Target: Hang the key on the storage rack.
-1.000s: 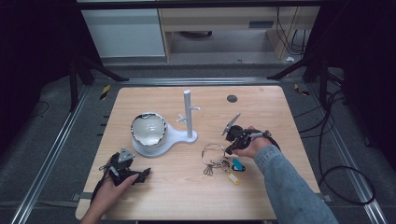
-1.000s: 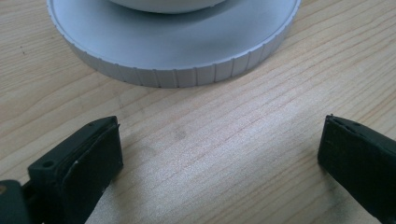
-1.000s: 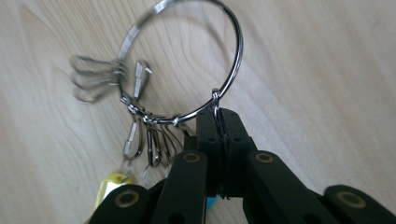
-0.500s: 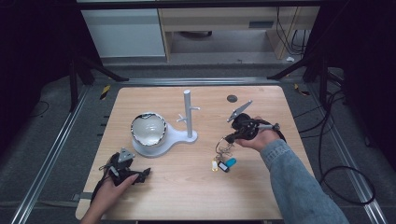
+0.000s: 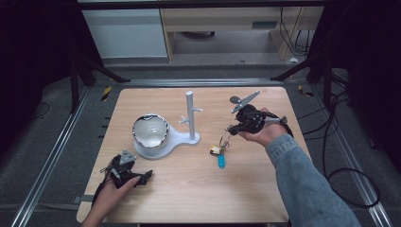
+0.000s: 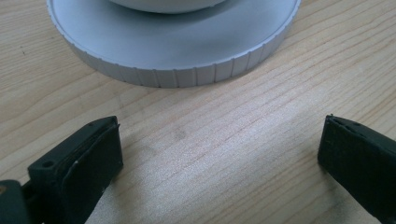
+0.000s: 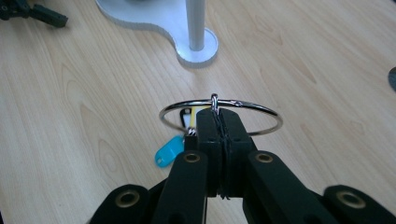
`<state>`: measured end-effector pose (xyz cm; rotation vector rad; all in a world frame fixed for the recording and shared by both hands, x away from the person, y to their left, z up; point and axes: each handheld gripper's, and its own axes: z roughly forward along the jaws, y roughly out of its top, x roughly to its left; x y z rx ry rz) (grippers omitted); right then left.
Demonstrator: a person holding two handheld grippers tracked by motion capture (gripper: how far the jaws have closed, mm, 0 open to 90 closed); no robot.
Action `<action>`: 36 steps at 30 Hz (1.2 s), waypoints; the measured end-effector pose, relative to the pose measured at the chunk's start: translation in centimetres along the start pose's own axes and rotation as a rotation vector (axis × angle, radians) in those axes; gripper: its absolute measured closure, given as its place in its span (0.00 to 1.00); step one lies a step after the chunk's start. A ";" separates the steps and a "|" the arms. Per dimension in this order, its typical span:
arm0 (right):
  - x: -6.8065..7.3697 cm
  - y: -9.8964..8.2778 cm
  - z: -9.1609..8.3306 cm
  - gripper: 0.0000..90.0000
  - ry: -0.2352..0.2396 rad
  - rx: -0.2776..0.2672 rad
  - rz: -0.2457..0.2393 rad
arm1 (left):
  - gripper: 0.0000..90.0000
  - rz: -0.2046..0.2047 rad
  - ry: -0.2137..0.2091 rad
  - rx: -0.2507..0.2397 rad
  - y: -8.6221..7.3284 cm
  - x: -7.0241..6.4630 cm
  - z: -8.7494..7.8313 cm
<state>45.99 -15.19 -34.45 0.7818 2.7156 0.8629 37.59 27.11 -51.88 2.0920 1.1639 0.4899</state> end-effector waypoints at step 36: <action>0.8 6.5 -4.3 0.99 -0.073 -0.070 -0.084 | 0.00 -0.003 0.000 -0.004 0.0 0.0 0.0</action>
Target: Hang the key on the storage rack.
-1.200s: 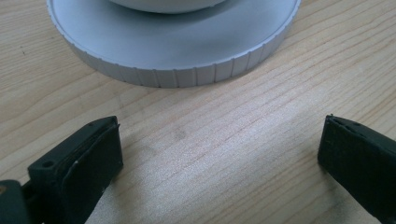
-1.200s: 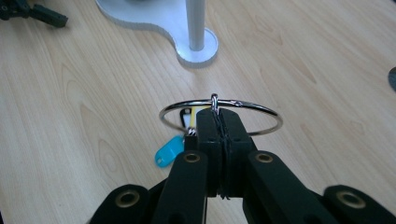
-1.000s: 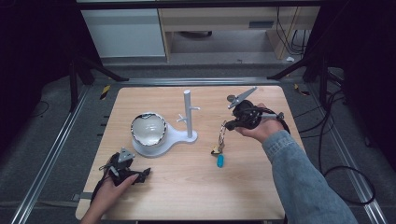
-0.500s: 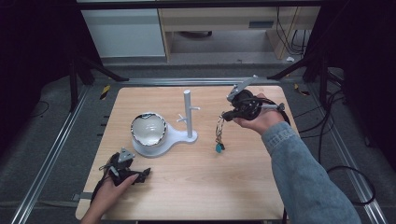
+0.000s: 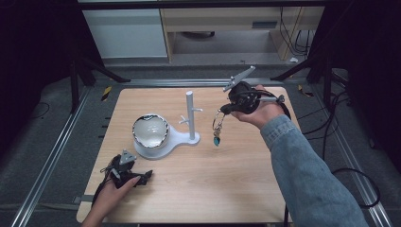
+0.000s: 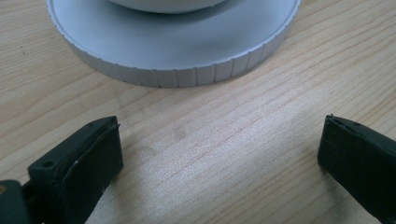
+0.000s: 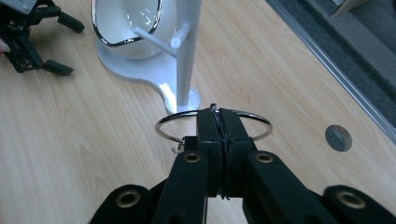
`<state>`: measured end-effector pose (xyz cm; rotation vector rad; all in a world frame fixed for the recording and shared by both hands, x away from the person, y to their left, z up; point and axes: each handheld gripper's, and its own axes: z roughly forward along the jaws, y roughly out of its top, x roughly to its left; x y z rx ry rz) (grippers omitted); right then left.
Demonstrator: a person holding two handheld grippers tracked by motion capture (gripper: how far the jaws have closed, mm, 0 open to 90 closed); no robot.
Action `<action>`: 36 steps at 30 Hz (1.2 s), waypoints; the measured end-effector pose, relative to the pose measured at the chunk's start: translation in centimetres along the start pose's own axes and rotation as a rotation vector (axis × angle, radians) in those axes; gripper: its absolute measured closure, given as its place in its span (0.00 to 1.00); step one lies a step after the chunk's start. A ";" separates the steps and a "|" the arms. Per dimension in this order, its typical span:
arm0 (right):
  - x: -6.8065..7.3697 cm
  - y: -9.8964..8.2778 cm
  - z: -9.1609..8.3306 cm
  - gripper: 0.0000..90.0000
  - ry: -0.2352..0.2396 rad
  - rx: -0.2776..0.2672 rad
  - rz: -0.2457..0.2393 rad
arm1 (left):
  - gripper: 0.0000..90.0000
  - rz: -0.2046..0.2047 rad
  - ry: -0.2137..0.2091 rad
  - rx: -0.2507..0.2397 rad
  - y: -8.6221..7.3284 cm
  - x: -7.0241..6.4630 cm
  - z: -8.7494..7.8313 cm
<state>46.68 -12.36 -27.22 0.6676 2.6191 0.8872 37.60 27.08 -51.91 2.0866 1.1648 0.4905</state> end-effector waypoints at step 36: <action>0.6 5.3 1.4 0.99 0.026 0.014 -0.061 | 0.00 -0.001 0.000 0.000 0.0 0.0 0.0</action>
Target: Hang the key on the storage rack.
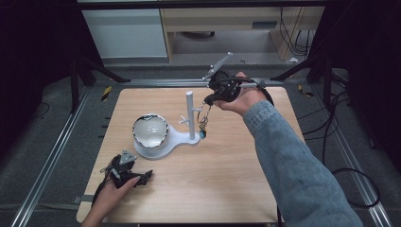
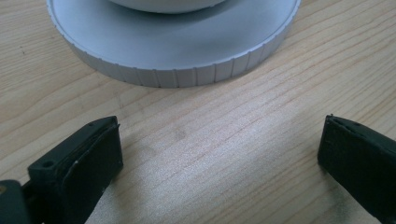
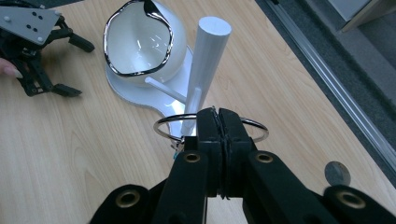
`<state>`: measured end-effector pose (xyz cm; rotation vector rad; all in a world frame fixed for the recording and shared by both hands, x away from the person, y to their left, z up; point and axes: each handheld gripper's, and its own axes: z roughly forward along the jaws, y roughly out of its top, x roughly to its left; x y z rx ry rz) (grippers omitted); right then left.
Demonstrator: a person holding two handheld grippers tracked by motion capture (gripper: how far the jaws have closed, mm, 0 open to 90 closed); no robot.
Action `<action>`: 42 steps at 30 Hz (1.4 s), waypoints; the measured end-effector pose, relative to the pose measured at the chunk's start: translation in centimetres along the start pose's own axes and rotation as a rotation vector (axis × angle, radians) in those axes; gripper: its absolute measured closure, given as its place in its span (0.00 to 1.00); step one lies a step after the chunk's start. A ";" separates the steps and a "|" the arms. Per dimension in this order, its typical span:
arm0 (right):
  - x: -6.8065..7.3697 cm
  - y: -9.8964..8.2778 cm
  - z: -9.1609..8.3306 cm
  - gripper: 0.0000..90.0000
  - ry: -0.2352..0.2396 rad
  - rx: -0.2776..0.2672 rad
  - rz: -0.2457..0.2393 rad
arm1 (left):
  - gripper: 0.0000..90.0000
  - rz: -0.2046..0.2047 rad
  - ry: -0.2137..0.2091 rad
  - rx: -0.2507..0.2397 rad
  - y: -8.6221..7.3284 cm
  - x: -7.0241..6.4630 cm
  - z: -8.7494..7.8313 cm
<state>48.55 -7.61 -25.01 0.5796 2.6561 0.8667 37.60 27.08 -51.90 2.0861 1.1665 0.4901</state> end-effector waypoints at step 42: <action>-1.6 0.8 4.6 0.98 0.061 0.020 0.050 | 0.00 0.002 -0.002 0.000 0.0 0.0 0.0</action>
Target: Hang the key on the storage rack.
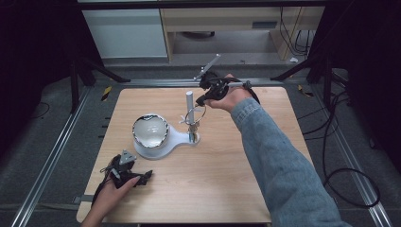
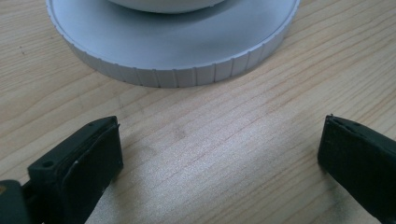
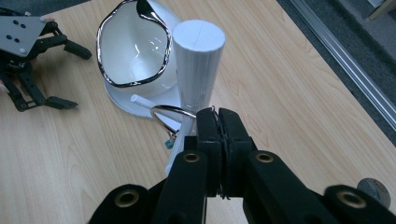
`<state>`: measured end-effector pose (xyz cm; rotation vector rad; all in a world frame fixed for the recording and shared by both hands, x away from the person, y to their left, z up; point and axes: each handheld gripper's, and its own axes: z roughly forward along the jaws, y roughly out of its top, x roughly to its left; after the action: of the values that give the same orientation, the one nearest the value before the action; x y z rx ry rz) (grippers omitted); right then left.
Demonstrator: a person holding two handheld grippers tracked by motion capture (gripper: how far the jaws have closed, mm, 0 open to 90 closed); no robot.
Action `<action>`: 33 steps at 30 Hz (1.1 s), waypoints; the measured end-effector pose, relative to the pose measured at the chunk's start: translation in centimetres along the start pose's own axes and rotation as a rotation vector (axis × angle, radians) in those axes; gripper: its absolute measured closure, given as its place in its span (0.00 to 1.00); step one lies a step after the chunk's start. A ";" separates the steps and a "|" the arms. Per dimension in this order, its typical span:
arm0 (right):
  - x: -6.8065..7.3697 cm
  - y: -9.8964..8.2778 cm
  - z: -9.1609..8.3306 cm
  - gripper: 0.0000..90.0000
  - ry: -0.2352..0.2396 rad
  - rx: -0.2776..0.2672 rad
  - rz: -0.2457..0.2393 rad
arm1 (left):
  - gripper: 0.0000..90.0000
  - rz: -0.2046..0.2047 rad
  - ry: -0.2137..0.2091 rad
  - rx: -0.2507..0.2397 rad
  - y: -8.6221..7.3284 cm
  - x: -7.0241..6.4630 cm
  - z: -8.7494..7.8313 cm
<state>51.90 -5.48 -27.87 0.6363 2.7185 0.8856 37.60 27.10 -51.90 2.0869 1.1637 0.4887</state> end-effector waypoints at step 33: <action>-0.9 -0.6 -0.3 0.71 -0.042 -0.004 0.042 | 0.00 0.004 0.001 0.004 0.0 0.0 0.0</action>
<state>52.44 -6.47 -27.97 0.7061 2.6745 0.8769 37.60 27.14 -51.88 2.0930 1.1621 0.4896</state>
